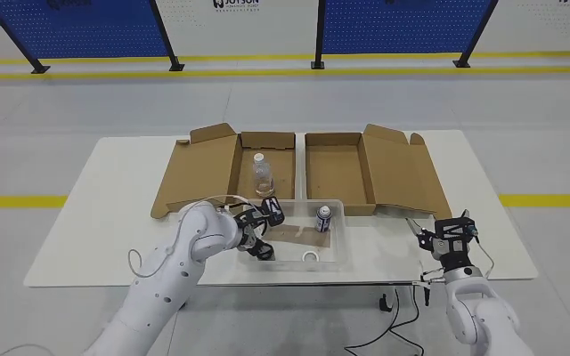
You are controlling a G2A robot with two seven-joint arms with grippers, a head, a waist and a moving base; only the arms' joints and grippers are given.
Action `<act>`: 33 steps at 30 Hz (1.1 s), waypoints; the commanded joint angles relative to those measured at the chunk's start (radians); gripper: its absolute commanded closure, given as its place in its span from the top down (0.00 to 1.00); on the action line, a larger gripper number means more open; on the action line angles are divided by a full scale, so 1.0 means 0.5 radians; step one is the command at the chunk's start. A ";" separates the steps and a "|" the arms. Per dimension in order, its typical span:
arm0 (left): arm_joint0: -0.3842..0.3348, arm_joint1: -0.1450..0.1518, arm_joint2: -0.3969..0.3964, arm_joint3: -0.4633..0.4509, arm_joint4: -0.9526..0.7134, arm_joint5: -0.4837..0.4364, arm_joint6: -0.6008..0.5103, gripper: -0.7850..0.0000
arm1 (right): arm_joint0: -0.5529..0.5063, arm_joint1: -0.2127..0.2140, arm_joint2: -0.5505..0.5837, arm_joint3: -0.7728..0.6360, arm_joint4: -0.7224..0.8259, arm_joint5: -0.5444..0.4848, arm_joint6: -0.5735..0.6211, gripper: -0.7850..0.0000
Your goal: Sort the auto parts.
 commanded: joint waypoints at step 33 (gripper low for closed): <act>-0.174 0.016 0.341 0.305 0.017 0.081 0.027 0.25 | 0.000 0.000 0.000 0.000 0.000 0.000 0.000 1.00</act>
